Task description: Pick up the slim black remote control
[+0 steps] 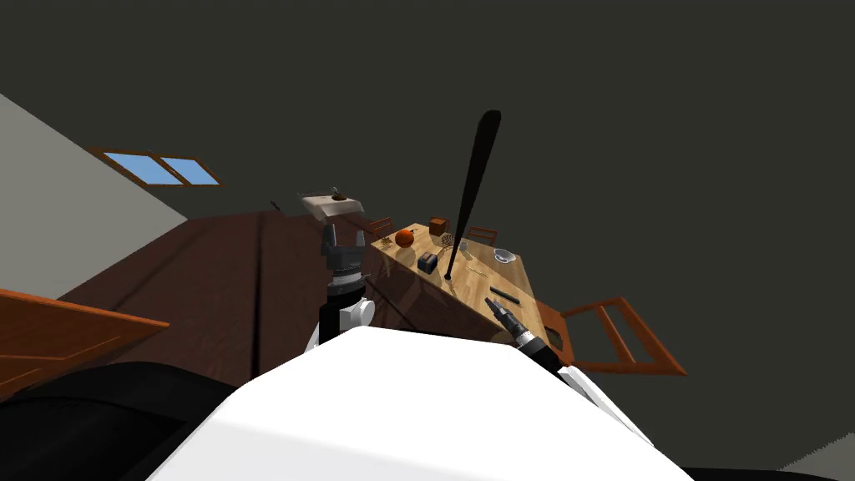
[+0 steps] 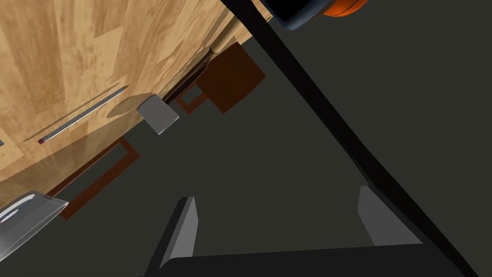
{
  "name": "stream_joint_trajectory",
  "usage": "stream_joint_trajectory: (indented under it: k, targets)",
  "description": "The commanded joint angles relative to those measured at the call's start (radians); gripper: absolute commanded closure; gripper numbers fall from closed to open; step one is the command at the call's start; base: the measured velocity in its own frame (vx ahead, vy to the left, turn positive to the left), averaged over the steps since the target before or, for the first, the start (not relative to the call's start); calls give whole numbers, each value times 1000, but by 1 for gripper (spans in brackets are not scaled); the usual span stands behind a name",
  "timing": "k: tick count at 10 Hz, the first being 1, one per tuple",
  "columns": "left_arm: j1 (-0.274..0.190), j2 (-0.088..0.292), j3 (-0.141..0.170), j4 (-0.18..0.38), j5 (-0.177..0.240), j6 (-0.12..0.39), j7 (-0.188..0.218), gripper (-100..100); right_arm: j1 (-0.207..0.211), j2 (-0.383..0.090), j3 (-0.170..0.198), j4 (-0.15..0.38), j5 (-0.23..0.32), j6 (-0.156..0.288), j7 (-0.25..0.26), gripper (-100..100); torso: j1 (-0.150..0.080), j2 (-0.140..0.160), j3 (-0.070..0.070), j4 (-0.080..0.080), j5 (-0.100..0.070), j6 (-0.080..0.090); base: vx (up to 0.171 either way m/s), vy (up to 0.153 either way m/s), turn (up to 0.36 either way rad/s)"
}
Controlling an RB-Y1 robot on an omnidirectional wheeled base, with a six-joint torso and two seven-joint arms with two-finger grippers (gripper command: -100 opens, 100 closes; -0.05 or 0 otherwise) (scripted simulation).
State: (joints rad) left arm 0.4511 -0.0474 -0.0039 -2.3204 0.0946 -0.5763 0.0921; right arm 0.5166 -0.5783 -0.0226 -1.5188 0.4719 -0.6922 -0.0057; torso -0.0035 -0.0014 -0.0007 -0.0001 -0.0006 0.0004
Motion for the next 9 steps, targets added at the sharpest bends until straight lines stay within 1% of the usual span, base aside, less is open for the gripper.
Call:
stream_joint_trajectory:
  k: [1, 2, 3, 4, 5, 6, 7, 8, 9]
  targets:
    - [0, 0, 0, 0, 0, 0, 0, 0, 11, -28, -4, 37, 14, -4, -11, -100, 0, 0, 0, 0, 0, 0, 16, -19, 240]
    - [0, 0, 0, 0, 0, 0, 0, 0, 17, -61, -1, 77, 51, -12, -13, -100, 0, 0, 0, 0, 0, 1, 12, -25, 379]
    - [0, 0, 0, 0, 0, 0, 0, 0, 17, -61, -1, 97, 51, -12, -13, -100, -1, 0, 0, 0, 0, 0, 9, -29, 273]
    - [0, 0, 0, 0, 0, 0, 0, 0, 25, -94, 1, 141, 87, -21, -14, -100, -1, 0, 0, 0, 0, 1, 8, -26, 384]
    - [0, 0, 0, 0, 0, 0, 0, 0, 25, -94, 1, 156, 87, -21, -14, -100, -1, 0, 0, 0, 0, 0, 8, -27, 260]
    - [0, 0, 0, 0, 0, 0, 0, 0, 34, -127, 4, 187, 124, -29, -16, -100, 0, 1, 0, 0, 0, 1, 11, -26, 390]
    - [0, 0, 0, 0, 0, 0, 0, 0, 34, -127, 4, 214, 124, -29, -16, -100, -1, 0, 0, 0, 0, 0, 12, -35, 224]
    - [0, 0, 0, 0, 0, 0, 0, 0, 44, -159, 6, 252, 161, -37, -17, -100, -1, 0, 0, 0, 0, 2, 8, -38, 427]
    - [0, 0, 0, 0, 0, 0, 0, 0, 55, -185, 9, 305, 193, -44, -17, -100, -1, 0, 0, 0, 0, 0, 11, -73, 443]
